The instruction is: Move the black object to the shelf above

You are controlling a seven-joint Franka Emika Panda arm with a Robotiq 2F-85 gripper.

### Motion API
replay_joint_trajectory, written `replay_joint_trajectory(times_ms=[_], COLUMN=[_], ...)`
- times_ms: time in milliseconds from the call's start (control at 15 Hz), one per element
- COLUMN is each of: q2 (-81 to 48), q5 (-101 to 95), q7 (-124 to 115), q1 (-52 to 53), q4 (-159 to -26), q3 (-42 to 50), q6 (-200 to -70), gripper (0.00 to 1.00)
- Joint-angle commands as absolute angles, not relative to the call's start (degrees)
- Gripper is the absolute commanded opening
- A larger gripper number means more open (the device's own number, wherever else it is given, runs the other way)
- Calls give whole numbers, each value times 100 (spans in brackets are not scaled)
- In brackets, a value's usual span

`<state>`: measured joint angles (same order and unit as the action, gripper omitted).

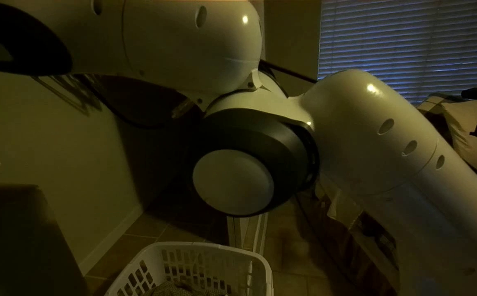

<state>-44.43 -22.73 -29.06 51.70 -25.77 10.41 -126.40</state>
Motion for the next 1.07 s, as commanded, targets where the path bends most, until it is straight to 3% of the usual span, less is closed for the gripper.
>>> replay_joint_trajectory(times_ms=[0, 1000], q2=[-4536, -4773], q5=[-1756, -549], q7=[-2319, -202], q1=[4929, 4352], q4=[-2585, -2564], q3=[617, -578], q6=[-13396, -13874], gripper=[20, 20])
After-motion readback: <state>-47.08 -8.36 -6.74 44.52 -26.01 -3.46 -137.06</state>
